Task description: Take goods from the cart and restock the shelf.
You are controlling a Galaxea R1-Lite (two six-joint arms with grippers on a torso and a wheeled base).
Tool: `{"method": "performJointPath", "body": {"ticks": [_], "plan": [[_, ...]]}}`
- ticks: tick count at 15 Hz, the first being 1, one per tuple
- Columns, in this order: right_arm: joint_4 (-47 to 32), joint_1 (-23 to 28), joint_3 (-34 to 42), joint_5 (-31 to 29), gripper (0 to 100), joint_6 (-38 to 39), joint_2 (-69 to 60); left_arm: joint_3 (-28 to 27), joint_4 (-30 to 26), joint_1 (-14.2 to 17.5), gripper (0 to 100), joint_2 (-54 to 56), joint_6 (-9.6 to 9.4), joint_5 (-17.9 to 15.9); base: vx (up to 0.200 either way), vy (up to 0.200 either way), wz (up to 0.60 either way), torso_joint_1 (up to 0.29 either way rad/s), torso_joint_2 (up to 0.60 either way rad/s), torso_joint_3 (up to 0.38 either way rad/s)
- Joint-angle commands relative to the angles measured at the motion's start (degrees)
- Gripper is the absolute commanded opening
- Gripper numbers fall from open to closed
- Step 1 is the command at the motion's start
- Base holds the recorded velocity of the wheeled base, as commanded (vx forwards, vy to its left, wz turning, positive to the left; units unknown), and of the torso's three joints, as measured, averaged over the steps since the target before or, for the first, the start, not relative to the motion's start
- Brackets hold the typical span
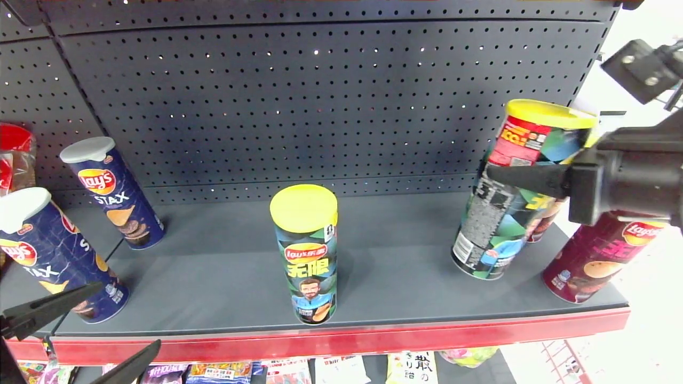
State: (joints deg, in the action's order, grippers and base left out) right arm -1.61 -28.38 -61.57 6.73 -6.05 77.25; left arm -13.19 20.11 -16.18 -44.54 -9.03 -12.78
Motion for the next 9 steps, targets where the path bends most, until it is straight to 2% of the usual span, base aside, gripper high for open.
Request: {"method": "performJointPath", "body": {"ticks": [1, 3, 6, 9], "plan": [[0.0, -1.2, -7.0, 0.0, 0, 0.2, 10.8, -0.2, -0.1, 0.0, 100, 1.6, -0.02, 0.0, 0.000, 0.000, 0.00, 0.000, 0.00, 0.000], [3.1, -1.4, -12.7, 0.0, 0, 0.1, 19.5, -0.3, -0.2, 0.0, 100, 1.1, -0.02, 0.0, 0.000, 0.000, 0.00, 0.000, 0.00, 0.000], [13.2, -3.2, -14.5, -0.4, 0, -1.2, 26.8, -0.5, -1.5, 0.0, 100, 1.3, -0.02, 0.3, 0.000, 0.000, 0.00, 0.000, 0.00, 0.000], [15.3, -5.6, -15.8, -2.0, 0, -1.1, 29.8, -0.7, -1.7, 0.1, 100, 1.5, -0.02, 0.5, 0.000, 0.000, 0.00, 0.000, 0.00, 0.000]]}}
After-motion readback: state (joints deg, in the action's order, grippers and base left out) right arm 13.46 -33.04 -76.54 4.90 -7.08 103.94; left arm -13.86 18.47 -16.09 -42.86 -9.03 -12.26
